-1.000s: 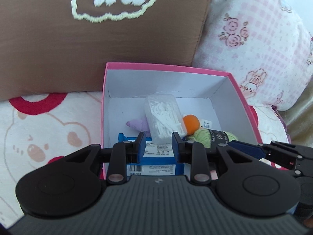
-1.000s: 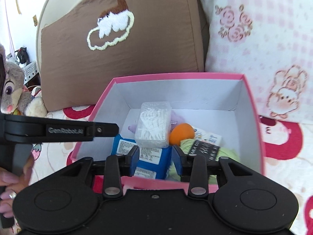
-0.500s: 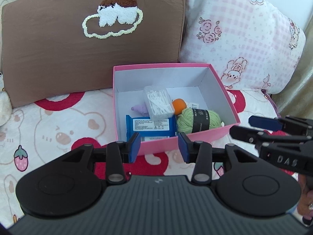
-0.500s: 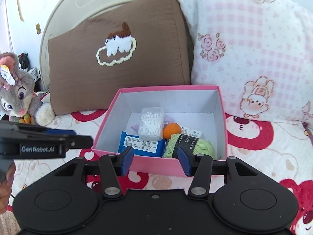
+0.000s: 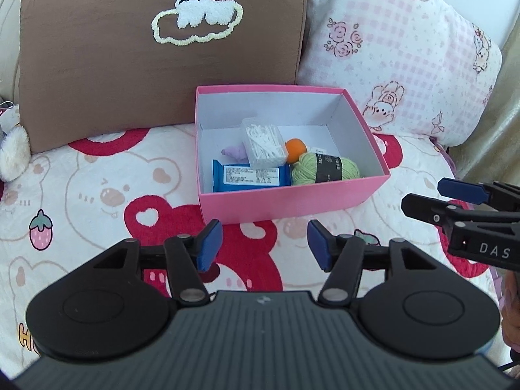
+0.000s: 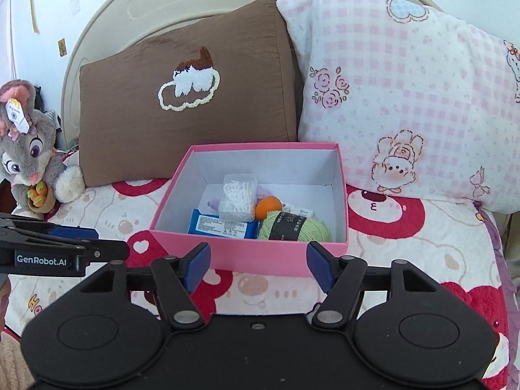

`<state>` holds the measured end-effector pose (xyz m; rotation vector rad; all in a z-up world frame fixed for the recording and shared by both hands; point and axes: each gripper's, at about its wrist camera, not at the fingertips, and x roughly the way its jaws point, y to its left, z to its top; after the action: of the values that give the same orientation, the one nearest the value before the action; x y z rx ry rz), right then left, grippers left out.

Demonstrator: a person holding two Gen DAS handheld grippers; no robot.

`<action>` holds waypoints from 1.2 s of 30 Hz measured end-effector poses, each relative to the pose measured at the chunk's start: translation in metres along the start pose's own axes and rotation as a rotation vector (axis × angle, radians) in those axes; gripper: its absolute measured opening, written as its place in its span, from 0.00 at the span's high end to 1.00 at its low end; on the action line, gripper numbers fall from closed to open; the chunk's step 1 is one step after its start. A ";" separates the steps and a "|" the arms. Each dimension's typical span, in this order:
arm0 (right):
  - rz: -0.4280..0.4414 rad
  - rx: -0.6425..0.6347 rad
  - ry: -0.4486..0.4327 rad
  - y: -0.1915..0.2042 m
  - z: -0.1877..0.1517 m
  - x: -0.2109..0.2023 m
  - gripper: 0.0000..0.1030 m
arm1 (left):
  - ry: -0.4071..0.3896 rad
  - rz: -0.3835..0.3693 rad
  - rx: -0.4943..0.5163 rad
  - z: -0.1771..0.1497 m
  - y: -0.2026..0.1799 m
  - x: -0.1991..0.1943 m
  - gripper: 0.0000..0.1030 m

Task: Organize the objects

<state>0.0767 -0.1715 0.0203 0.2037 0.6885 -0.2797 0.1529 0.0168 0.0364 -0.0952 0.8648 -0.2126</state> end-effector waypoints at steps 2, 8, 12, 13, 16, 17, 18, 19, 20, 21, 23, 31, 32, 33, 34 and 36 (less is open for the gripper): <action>0.001 0.002 0.011 0.000 -0.006 0.000 0.26 | 0.007 -0.008 0.002 -0.005 -0.001 0.001 0.41; -0.018 -0.007 0.017 0.000 -0.012 0.004 0.16 | 0.022 0.015 -0.015 -0.014 0.004 0.008 0.36; -0.016 0.007 0.020 -0.001 -0.014 0.008 0.08 | 0.035 0.015 -0.032 -0.017 0.008 0.011 0.34; -0.019 0.012 0.024 -0.002 -0.014 0.011 0.08 | 0.037 0.013 -0.036 -0.017 0.009 0.011 0.32; -0.061 -0.001 0.036 0.000 -0.017 0.017 0.07 | 0.026 0.021 -0.042 -0.017 0.010 0.009 0.18; -0.076 -0.011 0.044 0.001 -0.018 0.020 0.07 | 0.020 0.027 -0.036 -0.017 0.009 0.008 0.17; -0.086 -0.017 0.051 0.002 -0.018 0.022 0.07 | 0.017 0.035 -0.029 -0.017 0.008 0.007 0.15; -0.089 -0.020 0.059 0.001 -0.019 0.023 0.07 | 0.016 0.041 -0.024 -0.017 0.008 0.007 0.13; -0.085 -0.018 0.068 0.002 -0.019 0.025 0.07 | 0.014 0.046 -0.021 -0.017 0.007 0.007 0.10; -0.078 -0.010 0.075 0.001 -0.020 0.026 0.07 | 0.013 0.048 -0.020 -0.017 0.007 0.007 0.07; -0.060 0.012 0.087 -0.001 -0.021 0.028 0.07 | 0.017 0.050 -0.016 -0.017 0.007 0.007 0.05; -0.047 0.063 0.113 -0.007 -0.022 0.026 0.07 | 0.062 0.075 -0.028 -0.016 0.008 0.013 0.03; -0.045 0.066 0.116 -0.007 -0.022 0.026 0.07 | 0.068 0.078 -0.031 -0.016 0.008 0.014 0.03; -0.045 0.065 0.119 -0.006 -0.022 0.025 0.07 | 0.074 0.083 -0.032 -0.016 0.008 0.015 0.03; -0.049 0.063 0.123 -0.005 -0.022 0.025 0.07 | 0.082 0.090 -0.032 -0.016 0.008 0.016 0.03; -0.059 0.068 0.136 -0.003 -0.022 0.024 0.07 | 0.108 0.109 -0.040 -0.016 0.008 0.019 0.03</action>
<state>0.0804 -0.1732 -0.0119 0.2699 0.8209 -0.3483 0.1538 0.0205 0.0108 -0.0740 0.9796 -0.0993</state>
